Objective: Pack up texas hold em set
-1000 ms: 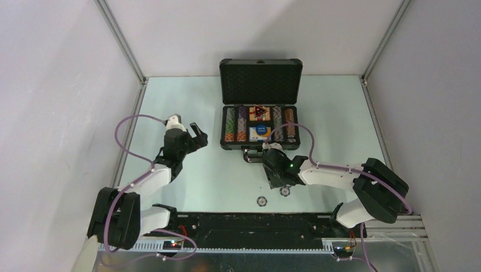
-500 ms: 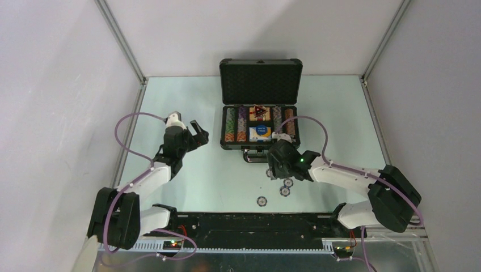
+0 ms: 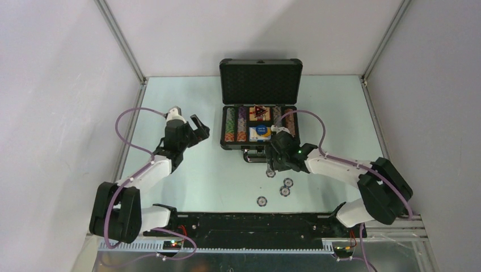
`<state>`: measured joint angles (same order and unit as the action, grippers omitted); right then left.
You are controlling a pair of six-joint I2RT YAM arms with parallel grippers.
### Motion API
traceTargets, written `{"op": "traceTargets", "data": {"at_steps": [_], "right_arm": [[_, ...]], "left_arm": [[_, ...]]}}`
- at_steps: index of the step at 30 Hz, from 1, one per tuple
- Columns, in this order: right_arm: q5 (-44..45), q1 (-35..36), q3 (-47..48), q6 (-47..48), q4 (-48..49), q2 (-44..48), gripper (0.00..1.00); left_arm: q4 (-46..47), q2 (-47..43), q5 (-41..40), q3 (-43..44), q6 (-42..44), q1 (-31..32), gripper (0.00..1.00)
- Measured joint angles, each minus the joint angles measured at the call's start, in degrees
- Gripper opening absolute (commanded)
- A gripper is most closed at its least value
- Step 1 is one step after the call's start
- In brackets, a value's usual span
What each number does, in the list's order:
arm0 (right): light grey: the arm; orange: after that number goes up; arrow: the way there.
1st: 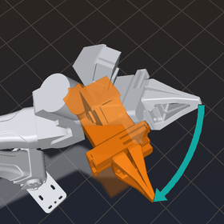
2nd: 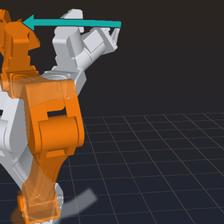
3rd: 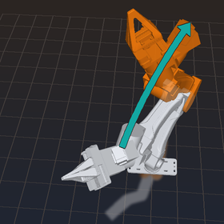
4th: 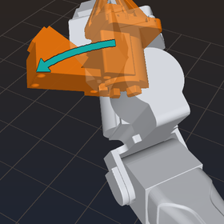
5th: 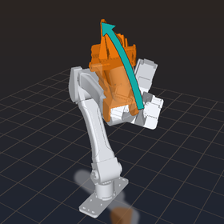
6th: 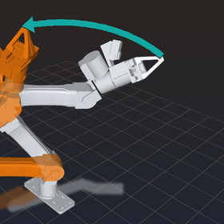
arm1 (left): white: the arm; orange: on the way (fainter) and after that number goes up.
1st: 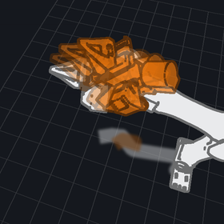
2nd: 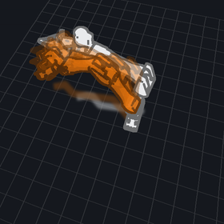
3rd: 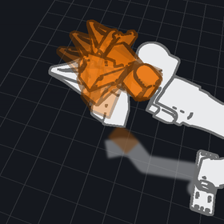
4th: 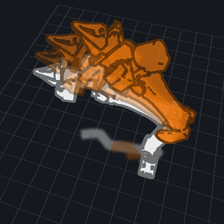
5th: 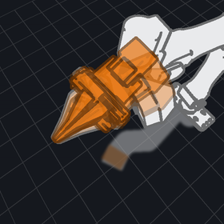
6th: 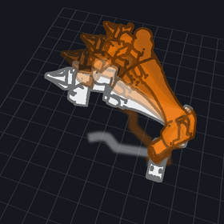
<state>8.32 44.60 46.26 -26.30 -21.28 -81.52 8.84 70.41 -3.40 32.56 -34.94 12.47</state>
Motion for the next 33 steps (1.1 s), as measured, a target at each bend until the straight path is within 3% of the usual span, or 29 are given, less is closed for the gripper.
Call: {"op": "traceTargets", "data": {"at_steps": [7, 16, 33], "right_arm": [[-1.4, -0.7, 1.9, 0.2, 0.3, -5.2, 0.71], [-1.5, -0.8, 3.1, -0.8, 0.1, -8.0, 0.68], [-0.6, 2.5, 4.3, -2.2, -1.2, -10.4, 0.58]], "left_arm": [[-1.1, -1.3, -0.3, 0.0, 1.1, 0.0, 0.98], [-8.2, -12.5, -1.5, -0.1, 2.1, 1.2, 0.98], [-9.4, -18.1, -8.6, -7.7, 5.9, 22.9, 0.98]]}}
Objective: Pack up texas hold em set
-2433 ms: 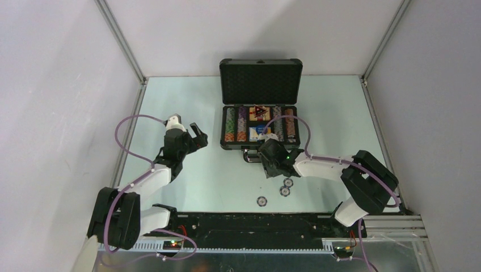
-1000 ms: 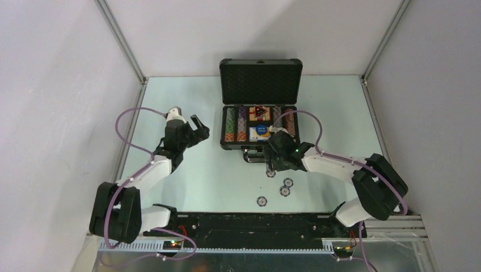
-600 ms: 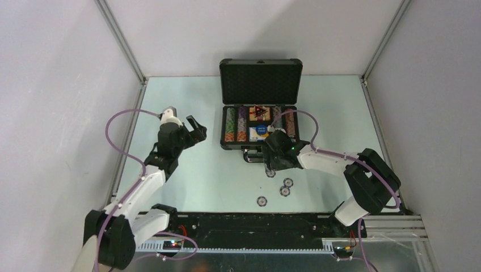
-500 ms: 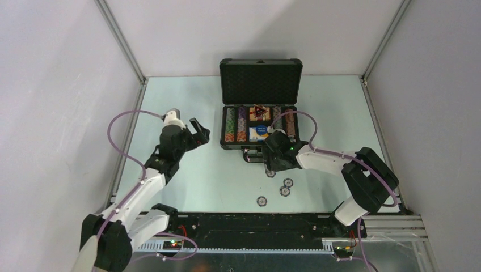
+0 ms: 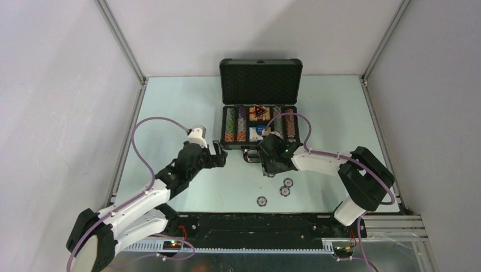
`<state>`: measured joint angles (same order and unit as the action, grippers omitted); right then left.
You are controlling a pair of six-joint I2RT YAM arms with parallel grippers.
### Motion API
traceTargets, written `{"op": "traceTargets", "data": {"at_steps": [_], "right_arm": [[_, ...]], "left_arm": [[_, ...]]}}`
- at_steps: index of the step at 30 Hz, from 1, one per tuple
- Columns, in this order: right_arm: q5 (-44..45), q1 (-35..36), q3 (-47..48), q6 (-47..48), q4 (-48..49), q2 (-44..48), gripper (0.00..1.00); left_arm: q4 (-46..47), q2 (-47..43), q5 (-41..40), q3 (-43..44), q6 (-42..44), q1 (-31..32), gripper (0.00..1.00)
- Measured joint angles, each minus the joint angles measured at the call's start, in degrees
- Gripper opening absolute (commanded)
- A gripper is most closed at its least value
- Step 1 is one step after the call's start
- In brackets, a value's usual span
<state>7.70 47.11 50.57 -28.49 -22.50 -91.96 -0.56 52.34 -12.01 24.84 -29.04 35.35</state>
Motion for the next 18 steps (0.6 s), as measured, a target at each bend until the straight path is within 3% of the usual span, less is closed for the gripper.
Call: {"op": "traceTargets", "data": {"at_steps": [18], "right_arm": [[5.5, 4.4, 2.9, -3.2, -3.8, -2.7, 0.47]], "left_arm": [[5.6, -0.5, -1.2, -2.4, 1.7, 3.2, 0.98]]}}
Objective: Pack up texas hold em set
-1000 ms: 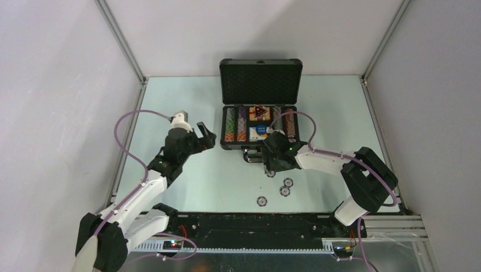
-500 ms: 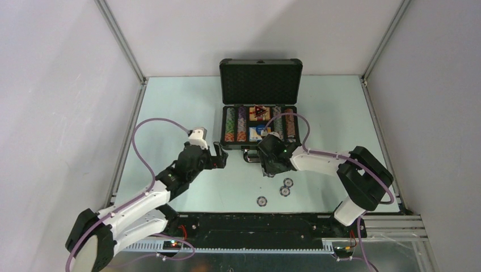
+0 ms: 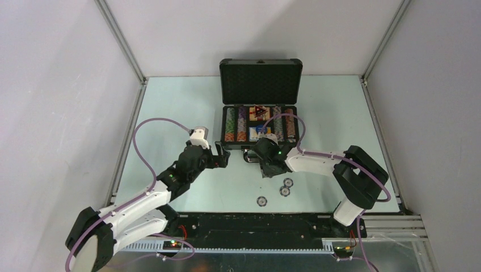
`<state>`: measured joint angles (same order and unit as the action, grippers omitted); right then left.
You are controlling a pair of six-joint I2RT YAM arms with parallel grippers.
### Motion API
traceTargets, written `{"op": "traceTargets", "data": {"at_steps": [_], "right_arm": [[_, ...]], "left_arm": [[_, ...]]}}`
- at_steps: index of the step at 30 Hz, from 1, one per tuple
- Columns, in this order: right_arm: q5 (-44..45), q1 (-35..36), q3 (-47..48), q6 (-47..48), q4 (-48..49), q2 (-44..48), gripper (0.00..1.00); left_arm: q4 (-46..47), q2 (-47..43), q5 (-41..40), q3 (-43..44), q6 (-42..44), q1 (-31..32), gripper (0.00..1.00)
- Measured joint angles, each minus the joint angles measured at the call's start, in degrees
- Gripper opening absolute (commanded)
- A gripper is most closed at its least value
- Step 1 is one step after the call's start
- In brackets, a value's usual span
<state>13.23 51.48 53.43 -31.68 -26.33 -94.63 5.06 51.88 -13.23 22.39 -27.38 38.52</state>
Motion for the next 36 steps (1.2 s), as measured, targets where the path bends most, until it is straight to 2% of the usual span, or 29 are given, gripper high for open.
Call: {"op": "traceTargets", "data": {"at_steps": [10, 27, 29, 34, 36], "right_arm": [[1.7, 0.6, 0.5, -1.4, -0.6, -0.5, 0.42], [3.9, 5.5, 0.5, -3.6, -5.1, 0.5, 0.42], [3.9, 6.1, 0.3, -4.1, -5.6, 0.8, 0.45], [4.6, 6.6, -0.3, -5.0, -6.6, 3.2, 0.64], [4.9, 5.7, -0.3, -4.8, -6.1, 4.7, 0.67]], "left_arm": [[0.1, 0.0, 0.1, 0.0, 0.1, 0.2, 0.98], [0.3, 1.4, 0.2, 0.0, 0.5, 0.3, 0.98], [0.4, 1.4, 0.2, 0.0, 0.5, 0.3, 0.98], [0.4, 1.4, 0.2, 0.0, 0.5, 0.3, 0.98], [0.4, 1.4, 0.2, 0.0, 0.5, 0.3, 0.98]]}}
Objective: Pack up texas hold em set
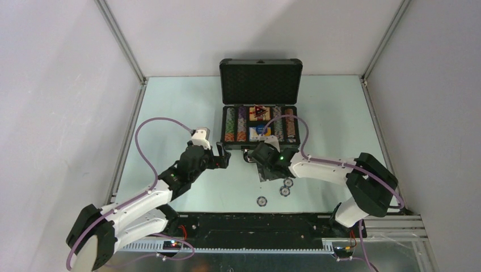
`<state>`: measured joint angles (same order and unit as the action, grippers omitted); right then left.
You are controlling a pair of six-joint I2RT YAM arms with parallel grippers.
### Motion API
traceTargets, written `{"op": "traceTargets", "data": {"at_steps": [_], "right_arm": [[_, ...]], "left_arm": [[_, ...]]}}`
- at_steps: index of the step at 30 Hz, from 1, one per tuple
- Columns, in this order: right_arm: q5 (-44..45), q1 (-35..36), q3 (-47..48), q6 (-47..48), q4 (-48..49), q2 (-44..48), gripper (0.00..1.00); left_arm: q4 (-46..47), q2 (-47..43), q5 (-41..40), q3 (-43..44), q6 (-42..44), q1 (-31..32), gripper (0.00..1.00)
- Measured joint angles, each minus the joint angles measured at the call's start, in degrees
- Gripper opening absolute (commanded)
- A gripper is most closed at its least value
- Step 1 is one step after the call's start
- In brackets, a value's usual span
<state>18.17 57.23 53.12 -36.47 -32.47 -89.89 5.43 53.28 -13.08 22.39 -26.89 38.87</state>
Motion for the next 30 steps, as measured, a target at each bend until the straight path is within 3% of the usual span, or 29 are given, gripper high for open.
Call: {"op": "traceTargets", "data": {"at_steps": [9, 20, 30], "right_arm": [[0.2, -7.8, 0.0, 2.0, 7.7, -0.7, 0.65], [0.6, -8.1, 0.0, 2.3, 14.3, -6.3, 0.56], [2.2, -7.8, 2.3, 1.4, 11.4, -8.2, 0.44]], "left_arm": [[0.0, 0.0, 0.0, 0.0, 0.0, 0.0, 0.98], [0.0, 0.4, 0.0, 0.0, 0.0, 0.0, 0.98], [0.0, 0.4, 0.0, 0.0, 0.0, 0.0, 0.98]]}}
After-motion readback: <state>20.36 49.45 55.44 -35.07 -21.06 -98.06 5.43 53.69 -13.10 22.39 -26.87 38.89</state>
